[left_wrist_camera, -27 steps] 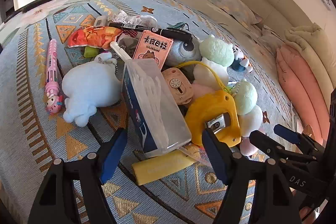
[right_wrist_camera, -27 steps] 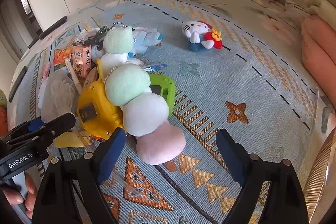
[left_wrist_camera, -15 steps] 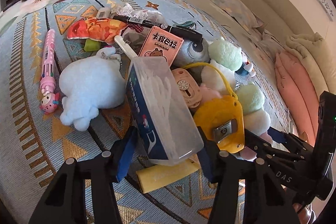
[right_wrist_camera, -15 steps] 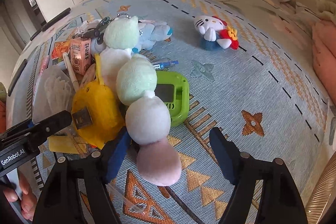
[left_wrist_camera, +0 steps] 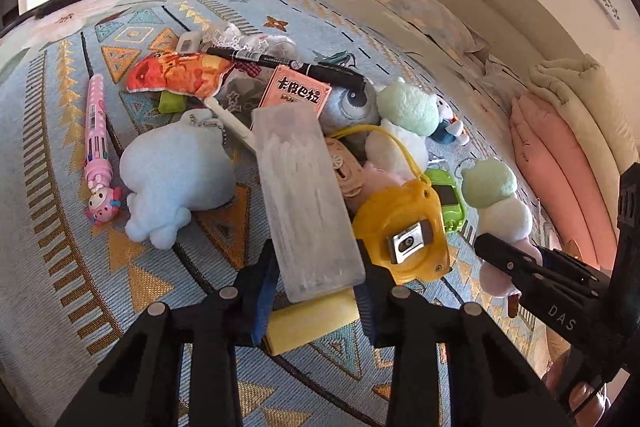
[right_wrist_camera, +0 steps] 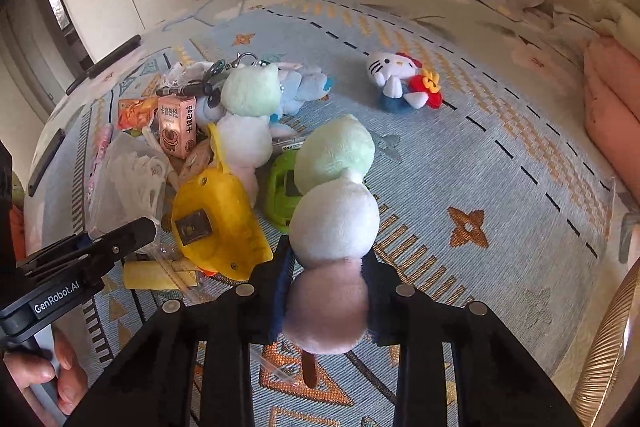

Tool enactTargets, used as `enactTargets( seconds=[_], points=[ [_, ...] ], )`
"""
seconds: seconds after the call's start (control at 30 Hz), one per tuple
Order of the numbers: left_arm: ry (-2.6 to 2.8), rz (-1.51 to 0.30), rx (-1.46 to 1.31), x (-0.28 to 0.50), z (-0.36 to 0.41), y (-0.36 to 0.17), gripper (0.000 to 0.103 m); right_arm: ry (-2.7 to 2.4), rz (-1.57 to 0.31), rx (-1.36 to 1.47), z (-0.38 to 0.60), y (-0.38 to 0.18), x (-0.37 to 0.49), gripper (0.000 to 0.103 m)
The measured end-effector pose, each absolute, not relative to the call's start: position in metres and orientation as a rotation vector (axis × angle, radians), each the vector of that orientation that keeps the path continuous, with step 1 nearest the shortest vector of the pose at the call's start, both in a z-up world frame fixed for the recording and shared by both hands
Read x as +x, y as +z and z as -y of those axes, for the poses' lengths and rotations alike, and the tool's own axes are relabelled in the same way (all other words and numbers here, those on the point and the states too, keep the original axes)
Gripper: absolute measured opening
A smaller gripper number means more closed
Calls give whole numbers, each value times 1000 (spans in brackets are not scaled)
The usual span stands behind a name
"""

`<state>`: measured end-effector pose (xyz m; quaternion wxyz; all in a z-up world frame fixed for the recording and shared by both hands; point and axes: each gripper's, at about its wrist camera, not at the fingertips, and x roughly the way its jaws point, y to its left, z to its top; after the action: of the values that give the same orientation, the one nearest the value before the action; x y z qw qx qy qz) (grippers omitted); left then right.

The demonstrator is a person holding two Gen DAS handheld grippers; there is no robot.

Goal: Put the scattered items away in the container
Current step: 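Grasp the clear plastic box with the left tool while the right grasps the pastel plush stack, then carry the box and plush stack to the gold bowl with both tools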

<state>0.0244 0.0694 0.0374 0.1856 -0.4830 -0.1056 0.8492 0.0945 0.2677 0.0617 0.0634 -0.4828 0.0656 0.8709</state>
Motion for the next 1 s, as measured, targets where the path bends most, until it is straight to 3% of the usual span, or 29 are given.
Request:
enactTargets(
  seconds=[0.63,1.0],
  points=[
    [2327,34,-1090,63,-119,99,25,2555,-404,-1210,-328,114,122,31],
    [2068,-128,-986,95,-248,138,25,2322,-490,-1070,-421,134,217,31]
  ],
)
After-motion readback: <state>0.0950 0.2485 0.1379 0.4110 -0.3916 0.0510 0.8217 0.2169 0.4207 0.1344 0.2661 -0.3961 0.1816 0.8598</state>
